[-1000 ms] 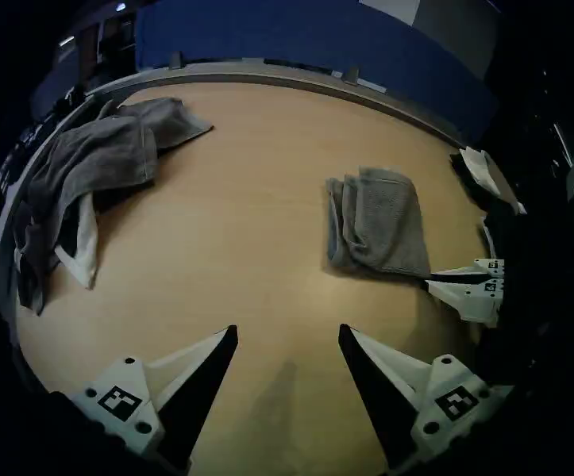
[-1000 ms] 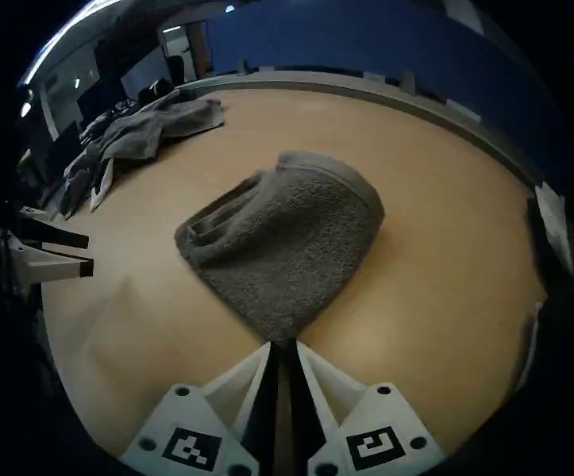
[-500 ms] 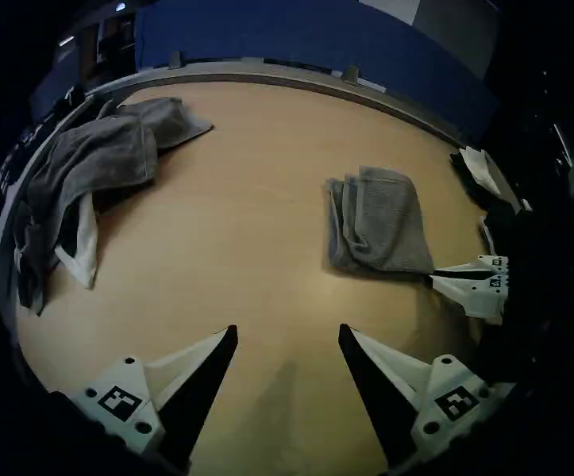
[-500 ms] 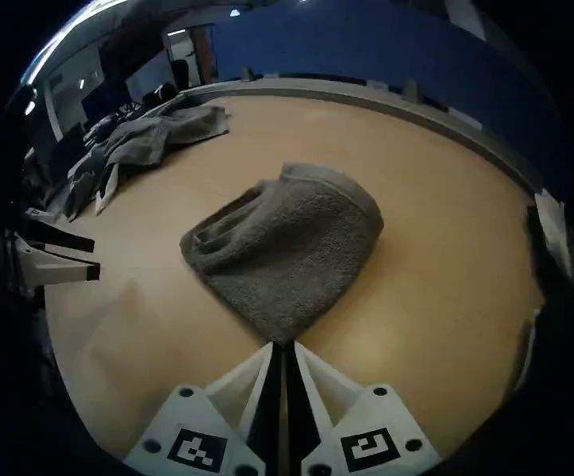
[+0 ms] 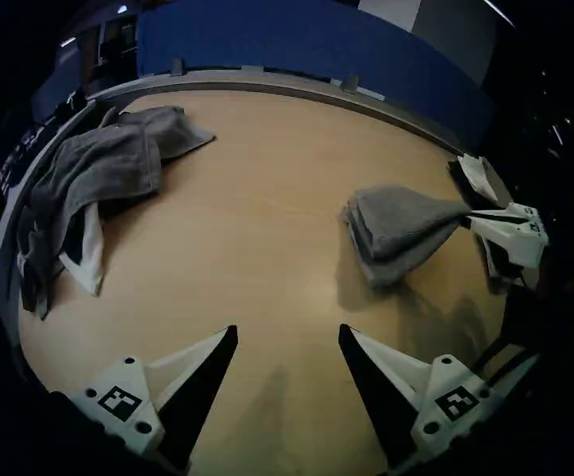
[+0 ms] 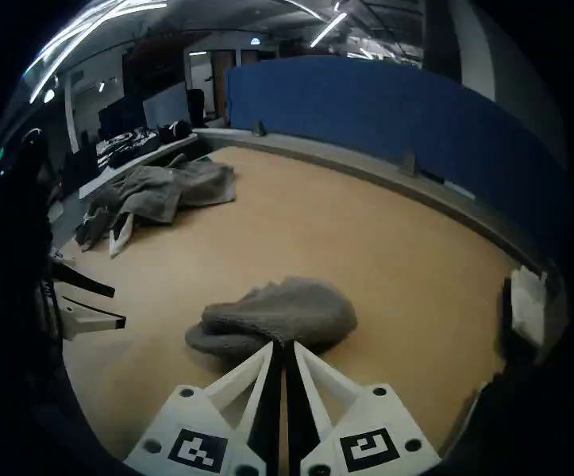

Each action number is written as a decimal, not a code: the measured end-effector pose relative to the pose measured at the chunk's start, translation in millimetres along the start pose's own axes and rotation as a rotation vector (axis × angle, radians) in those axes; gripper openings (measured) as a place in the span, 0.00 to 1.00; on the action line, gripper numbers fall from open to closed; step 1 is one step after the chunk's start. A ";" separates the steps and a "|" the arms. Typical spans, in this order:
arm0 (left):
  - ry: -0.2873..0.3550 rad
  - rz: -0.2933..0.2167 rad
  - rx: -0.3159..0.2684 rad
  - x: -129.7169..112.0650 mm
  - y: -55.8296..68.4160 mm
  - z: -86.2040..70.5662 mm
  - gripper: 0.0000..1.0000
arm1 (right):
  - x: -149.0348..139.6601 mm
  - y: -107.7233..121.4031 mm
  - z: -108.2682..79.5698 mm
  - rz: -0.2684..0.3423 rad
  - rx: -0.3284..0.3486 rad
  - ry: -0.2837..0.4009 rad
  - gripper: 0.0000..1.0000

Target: Fold towel

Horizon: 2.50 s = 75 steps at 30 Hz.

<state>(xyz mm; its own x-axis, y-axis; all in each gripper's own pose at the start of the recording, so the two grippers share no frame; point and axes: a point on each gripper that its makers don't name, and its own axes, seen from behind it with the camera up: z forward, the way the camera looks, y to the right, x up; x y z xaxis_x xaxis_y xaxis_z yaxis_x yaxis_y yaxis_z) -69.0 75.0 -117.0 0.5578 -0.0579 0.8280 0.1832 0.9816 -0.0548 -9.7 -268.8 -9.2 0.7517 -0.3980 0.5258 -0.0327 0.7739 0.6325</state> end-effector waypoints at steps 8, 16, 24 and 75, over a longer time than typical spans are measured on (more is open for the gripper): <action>0.023 -0.004 -0.004 9.4 0.7 -11.3 0.94 | 49.5 16.6 -32.3 -0.043 -0.004 0.061 0.02; 0.043 -0.001 -0.016 15.1 7.0 -18.1 0.94 | 81.2 40.0 -65.4 -0.071 -0.041 0.104 0.02; 0.057 0.013 -0.033 20.9 18.0 -21.3 0.94 | 92.9 62.2 -86.7 -0.060 -0.069 0.128 0.02; 0.037 0.068 -0.014 24.3 43.9 -20.6 0.94 | 31.5 302.5 -168.1 0.099 -0.310 0.050 0.03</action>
<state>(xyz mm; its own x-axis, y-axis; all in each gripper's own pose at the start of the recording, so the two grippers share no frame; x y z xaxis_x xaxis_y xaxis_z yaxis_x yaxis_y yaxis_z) -30.7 113.0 -110.8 0.5988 0.0023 0.8009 0.1545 0.9809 -0.1184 114.8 35.6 103.1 0.7865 -0.2950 0.5426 0.0896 0.9237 0.3724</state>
